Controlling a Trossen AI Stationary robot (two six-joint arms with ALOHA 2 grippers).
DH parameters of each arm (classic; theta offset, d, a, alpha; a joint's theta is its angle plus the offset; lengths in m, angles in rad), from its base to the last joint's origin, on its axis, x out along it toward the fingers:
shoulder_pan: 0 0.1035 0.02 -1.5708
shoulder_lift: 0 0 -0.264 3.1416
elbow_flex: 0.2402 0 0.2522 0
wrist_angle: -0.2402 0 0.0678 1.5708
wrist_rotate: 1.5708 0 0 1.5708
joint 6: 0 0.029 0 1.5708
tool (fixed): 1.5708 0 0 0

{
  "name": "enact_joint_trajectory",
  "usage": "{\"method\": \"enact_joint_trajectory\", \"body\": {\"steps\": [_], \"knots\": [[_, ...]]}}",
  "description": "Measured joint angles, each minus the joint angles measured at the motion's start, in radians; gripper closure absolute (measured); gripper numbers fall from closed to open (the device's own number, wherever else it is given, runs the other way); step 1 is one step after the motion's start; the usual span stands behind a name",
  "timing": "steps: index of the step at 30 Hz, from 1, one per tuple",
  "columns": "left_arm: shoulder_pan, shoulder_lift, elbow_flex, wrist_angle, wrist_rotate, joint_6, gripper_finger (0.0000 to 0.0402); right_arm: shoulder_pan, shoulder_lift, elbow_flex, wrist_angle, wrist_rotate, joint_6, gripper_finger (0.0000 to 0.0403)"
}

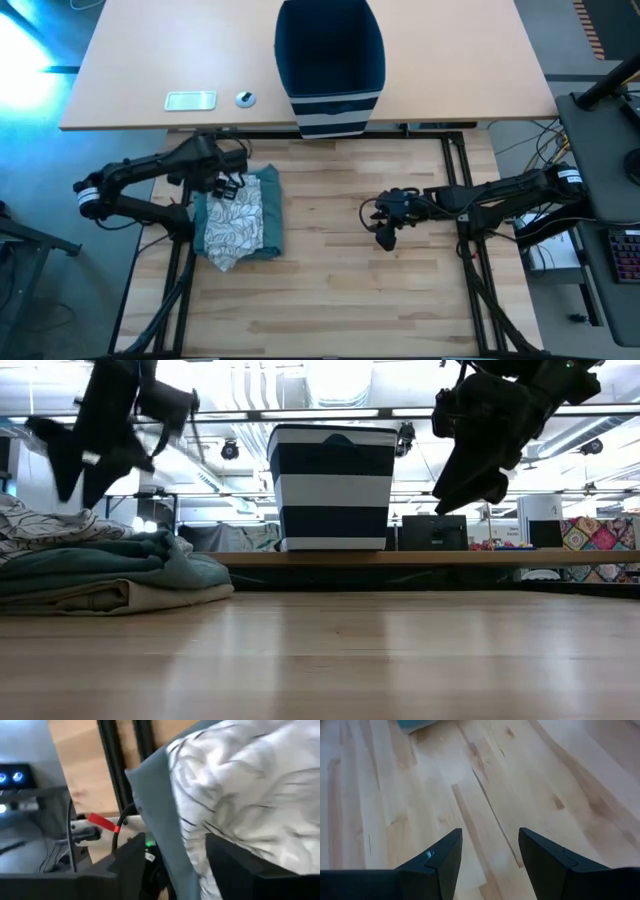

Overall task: Fold Laundry from Bin
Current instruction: Fold the white shirt

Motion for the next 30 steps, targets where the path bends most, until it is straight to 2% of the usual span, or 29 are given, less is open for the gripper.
{"method": "enact_joint_trajectory", "body": {"steps": [3, 6, 9, 12, 16, 19, 25, 30], "knots": [[-0.033, -0.013, 0.119, -0.006, 0.025, 0.043, 0.0182, -0.003, 0.0, 0.0, 0.046, 0.001, -0.063, 0.0213], [-0.112, -0.036, 0.182, 0.067, 0.037, 0.057, 0.0162, -0.022, 0.024, 0.0, 0.192, 0.0, -0.15, 0.0213], [-0.193, -0.051, 0.163, 0.065, 0.028, -0.01, 0.0158, -0.049, 0.107, 0.006, 0.387, -0.044, -0.224, 0.0213], [-0.265, -0.068, 0.075, 0.079, 0.051, -0.084, 0.0163, -0.059, 0.253, 0.074, 0.526, -0.094, -0.284, 0.0213], [-0.354, -0.076, -0.07, 0.172, 0.106, -0.109, 0.0172, -0.058, 0.478, 0.257, 0.542, -0.13, -0.344, 0.0214], [-0.4, -0.073, -0.167, 0.291, 0.108, -0.113, 0.0175, -0.059, 0.633, 0.427, 0.545, -0.168, -0.339, 0.0221], [-0.44, -0.071, -0.337, 0.552, 0.166, -0.098, 0.0167, -0.059, 0.899, 0.757, 0.553, -0.164, -0.397, 0.0265], [-0.439, -0.097, -0.353, 0.469, 0.21, -0.015, 0.0139, -0.057, 1.115, 0.997, 0.564, -0.159, -0.387, 0.0324]]}}
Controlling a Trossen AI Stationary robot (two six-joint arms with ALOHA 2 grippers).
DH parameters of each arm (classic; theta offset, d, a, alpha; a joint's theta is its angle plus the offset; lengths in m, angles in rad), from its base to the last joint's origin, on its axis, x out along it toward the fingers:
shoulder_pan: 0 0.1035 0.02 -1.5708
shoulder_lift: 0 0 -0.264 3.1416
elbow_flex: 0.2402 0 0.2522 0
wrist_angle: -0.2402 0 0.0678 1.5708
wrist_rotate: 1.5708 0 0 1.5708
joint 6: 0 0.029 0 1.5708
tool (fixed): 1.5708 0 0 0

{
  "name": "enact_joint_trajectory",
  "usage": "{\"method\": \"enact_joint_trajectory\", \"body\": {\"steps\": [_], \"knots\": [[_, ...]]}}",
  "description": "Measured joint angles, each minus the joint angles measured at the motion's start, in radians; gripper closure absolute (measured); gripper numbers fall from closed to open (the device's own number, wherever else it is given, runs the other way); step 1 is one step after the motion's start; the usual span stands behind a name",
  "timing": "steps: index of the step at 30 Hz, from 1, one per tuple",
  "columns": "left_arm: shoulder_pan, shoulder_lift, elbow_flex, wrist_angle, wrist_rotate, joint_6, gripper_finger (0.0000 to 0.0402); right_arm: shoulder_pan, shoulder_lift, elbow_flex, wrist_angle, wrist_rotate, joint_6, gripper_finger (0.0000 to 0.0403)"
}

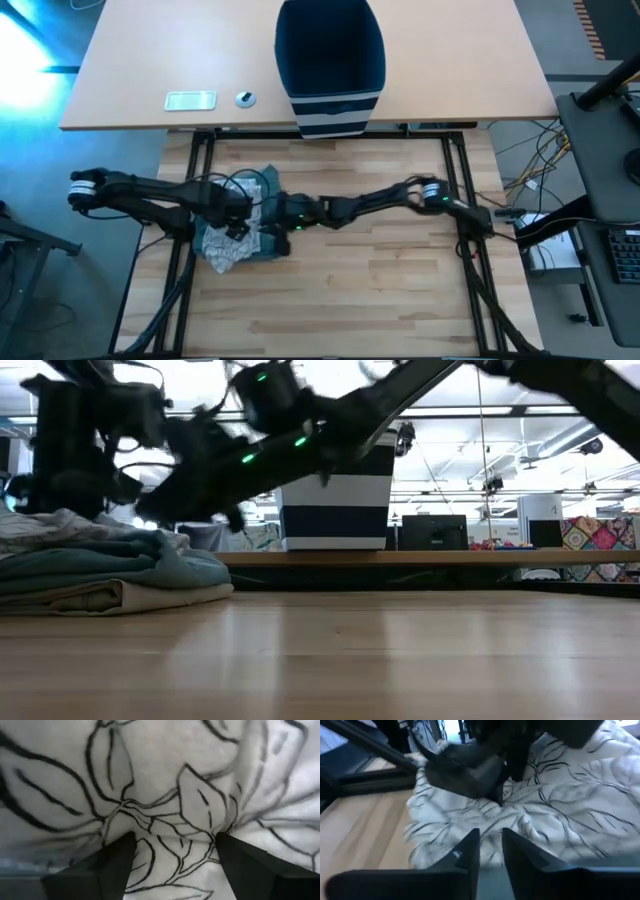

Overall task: Fold Laundry from Bin
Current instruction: Fold the white shirt

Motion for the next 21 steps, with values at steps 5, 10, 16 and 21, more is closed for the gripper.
{"method": "enact_joint_trajectory", "body": {"steps": [5, 10, 16, 21], "knots": [[0.001, -0.09, 0.103, -0.098, -0.003, 0.085, 0.0109, 0.017, 0.193, 0.237, 0.07, 0.003, 0.02, 0.0382], [0.017, -0.191, 0.121, -0.135, -0.086, 0.127, 0.0098, 0.013, 0.366, 0.503, -0.132, 0.037, 0.076, 0.0391], [0.089, -0.25, 0.031, -0.026, -0.137, 0.128, 0.0107, 0.016, 0.413, 0.668, -0.522, 0.033, 0.014, 0.039], [0.14, -0.24, -0.075, 0.139, -0.174, 0.148, 0.0113, 0.022, 0.376, 0.661, -0.747, 0.03, -0.03, 0.039]]}}
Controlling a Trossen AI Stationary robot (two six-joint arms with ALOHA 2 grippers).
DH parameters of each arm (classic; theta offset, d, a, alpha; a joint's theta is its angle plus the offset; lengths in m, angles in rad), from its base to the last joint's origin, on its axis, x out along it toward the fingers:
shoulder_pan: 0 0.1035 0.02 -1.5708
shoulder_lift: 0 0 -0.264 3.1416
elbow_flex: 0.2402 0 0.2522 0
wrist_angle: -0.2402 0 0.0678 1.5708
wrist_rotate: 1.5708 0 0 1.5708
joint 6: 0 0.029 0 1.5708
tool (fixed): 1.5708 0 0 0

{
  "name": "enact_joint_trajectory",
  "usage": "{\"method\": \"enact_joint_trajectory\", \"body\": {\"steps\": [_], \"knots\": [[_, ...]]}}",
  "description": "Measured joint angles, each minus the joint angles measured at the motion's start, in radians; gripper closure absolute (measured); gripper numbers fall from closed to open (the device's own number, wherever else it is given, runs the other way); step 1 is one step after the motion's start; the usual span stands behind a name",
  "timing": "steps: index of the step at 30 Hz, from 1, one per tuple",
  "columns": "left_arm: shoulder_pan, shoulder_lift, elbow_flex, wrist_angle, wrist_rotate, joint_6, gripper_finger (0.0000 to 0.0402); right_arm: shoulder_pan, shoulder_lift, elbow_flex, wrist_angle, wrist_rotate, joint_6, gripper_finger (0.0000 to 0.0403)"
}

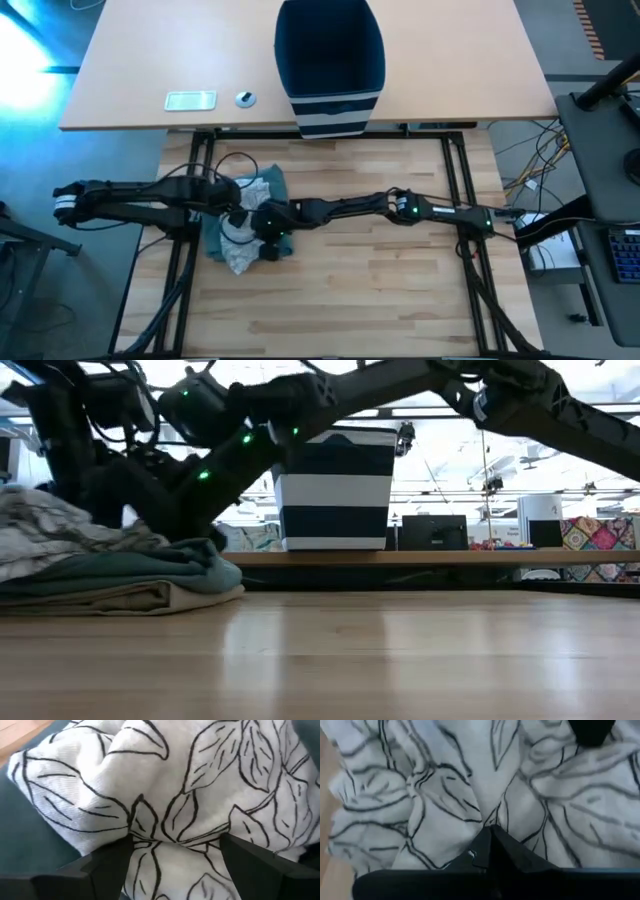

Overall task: Fold Laundry from Bin
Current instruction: Fold the white shirt

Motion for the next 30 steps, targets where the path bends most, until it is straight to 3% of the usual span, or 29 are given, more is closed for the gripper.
{"method": "enact_joint_trajectory", "body": {"steps": [4, 9, 13, 17, 21, 25, 27, 30], "knots": [[0.009, 0.017, -0.007, 0.072, 0.002, 0.015, 0.0114, -0.002, -0.02, -0.003, -0.21, -0.005, -0.03, 0.039], [0.009, 0.008, 0.078, 0.074, 0.0, 0.071, 0.0114, -0.003, -0.082, -0.008, -0.455, -0.01, -0.105, 0.039], [0.006, -0.01, 0.169, 0.074, -0.011, 0.148, 0.0114, -0.004, -0.135, -0.014, -0.464, -0.024, -0.08, 0.039], [-0.003, -0.048, 0.216, 0.085, 0.044, 0.25, 0.0114, -0.001, -0.195, -0.016, -0.444, -0.058, -0.057, 0.039], [-0.038, -0.105, 0.175, 0.132, 0.119, 0.293, 0.0114, 0.006, -0.302, -0.017, -0.515, -0.062, -0.057, 0.039], [-0.123, -0.134, 0.069, 0.306, 0.238, 0.29, 0.0118, 0.007, -0.415, -0.055, -0.559, 0.008, -0.079, 0.039], [-0.184, -0.109, 0.025, 0.404, 0.244, 0.247, 0.0124, 0.011, -0.474, -0.102, -0.552, 0.058, -0.081, 0.039], [-0.268, -0.022, -0.012, 0.469, 0.174, 0.18, 0.0135, 0.016, -0.583, -0.196, -0.538, 0.128, -0.071, 0.039]]}}
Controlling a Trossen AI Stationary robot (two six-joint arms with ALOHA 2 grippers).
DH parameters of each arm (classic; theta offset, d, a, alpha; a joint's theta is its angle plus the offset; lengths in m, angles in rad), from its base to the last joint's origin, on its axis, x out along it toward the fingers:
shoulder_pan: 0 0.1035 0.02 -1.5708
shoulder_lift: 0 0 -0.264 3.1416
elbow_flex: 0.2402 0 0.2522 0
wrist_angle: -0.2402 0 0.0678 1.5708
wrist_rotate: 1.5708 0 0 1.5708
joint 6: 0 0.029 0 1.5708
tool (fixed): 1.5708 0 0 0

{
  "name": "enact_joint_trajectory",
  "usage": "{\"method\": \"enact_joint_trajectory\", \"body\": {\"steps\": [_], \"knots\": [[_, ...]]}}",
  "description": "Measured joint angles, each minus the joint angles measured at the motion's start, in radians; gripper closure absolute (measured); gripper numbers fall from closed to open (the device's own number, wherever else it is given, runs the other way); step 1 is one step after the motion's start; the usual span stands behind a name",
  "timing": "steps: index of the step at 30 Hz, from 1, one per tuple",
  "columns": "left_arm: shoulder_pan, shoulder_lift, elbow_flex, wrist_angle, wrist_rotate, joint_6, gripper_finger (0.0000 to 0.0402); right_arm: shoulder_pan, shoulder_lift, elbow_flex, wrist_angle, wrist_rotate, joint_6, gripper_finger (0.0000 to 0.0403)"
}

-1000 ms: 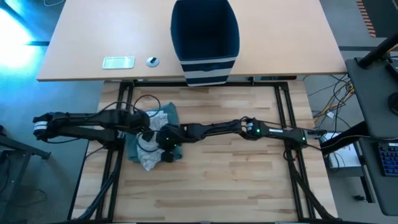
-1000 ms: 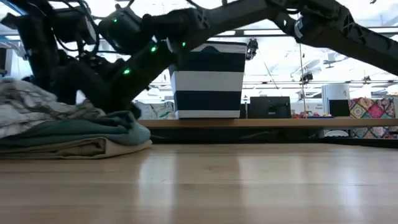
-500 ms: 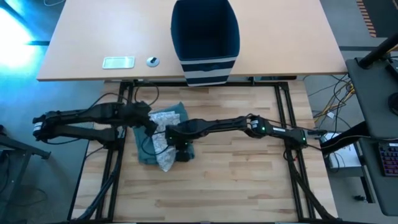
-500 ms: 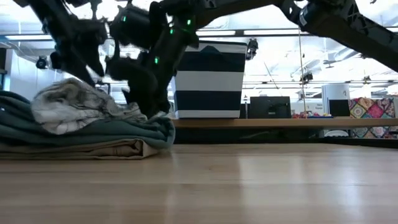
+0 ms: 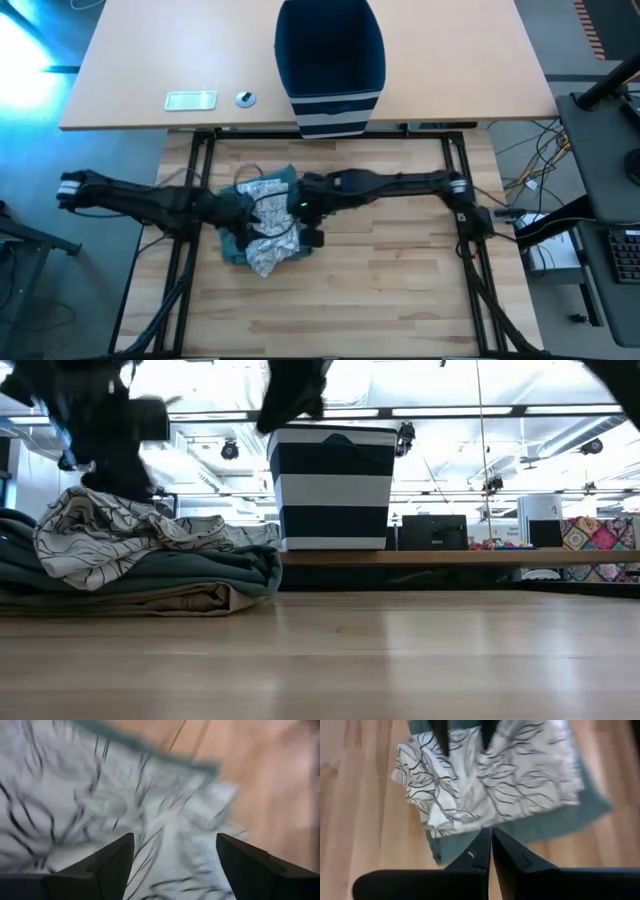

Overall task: Fold Laundry from Bin
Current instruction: Fold the white shirt

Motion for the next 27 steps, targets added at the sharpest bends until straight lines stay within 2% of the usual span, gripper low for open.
{"method": "enact_joint_trajectory", "body": {"steps": [4, 8, 12, 17, 22, 24, 27], "knots": [[-0.084, 0.155, 0.003, -0.055, -0.076, -0.021, 0.0151, -0.002, -0.147, -0.174, 0.059, 0.054, 0.045, 0.039], [-0.14, 0.245, 0.054, -0.268, -0.124, -0.08, 0.0169, -0.002, -0.272, -0.375, 0.144, 0.061, 0.108, 0.039], [-0.22, 0.245, 0.084, -0.456, -0.161, -0.173, 0.0182, 0.0, -0.382, -0.575, 0.243, 0.076, 0.175, 0.039], [-0.309, 0.188, 0.089, -0.532, -0.161, -0.257, 0.0191, 0.011, -0.456, -0.795, 0.434, 0.078, 0.229, 0.039], [-0.376, 0.114, 0.177, -0.596, -0.16, -0.248, 0.0192, 0.019, -0.447, -0.92, 0.774, 0.043, 0.183, 0.039], [-0.391, 0.09, 0.212, -0.59, -0.178, -0.246, 0.0192, 0.018, -0.392, -0.937, 0.937, 0.041, 0.155, 0.039], [-0.406, 0.079, 0.231, -0.56, -0.198, -0.242, 0.0192, 0.017, -0.268, -0.905, 1.148, -0.015, 0.125, 0.039]]}}
